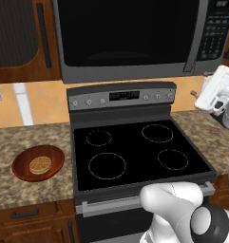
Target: Open the microwave, place the bowl with waffle inside the microwave, then close the microwave door and turn it on.
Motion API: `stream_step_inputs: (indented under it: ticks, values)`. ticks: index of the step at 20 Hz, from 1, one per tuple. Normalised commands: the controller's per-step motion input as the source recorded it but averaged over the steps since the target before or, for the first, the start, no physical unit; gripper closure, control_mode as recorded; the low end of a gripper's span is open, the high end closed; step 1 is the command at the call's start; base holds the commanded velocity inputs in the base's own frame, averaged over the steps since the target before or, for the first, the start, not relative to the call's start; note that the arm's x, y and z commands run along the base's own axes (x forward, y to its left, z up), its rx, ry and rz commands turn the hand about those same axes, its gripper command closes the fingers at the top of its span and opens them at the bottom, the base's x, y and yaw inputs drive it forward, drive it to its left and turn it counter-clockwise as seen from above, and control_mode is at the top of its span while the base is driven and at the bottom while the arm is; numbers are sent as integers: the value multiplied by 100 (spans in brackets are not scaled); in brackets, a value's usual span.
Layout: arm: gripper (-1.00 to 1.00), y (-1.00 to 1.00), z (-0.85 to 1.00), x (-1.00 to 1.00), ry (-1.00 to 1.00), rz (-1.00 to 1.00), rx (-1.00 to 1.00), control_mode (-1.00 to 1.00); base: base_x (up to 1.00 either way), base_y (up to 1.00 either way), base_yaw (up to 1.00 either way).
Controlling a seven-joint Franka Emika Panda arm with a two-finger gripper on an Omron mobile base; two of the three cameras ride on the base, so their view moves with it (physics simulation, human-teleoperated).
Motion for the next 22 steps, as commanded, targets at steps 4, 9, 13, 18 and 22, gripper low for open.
stream_step_inputs:
  ticks: [4,9,13,18,22]
  values:
    - [-100,-35,24,61,5,-26,46,-100,0,0,0]
    - [-100,10,14,28,2,-1,1,-100,0,0,0]
    - [-100,-4,34,12,-6,0,8,-100,0,0,0]
    - [-100,0,18,33,-2,0,4,-100,0,0,0]
    - [-100,-16,0,26,0,0,6,-100,0,0,0]
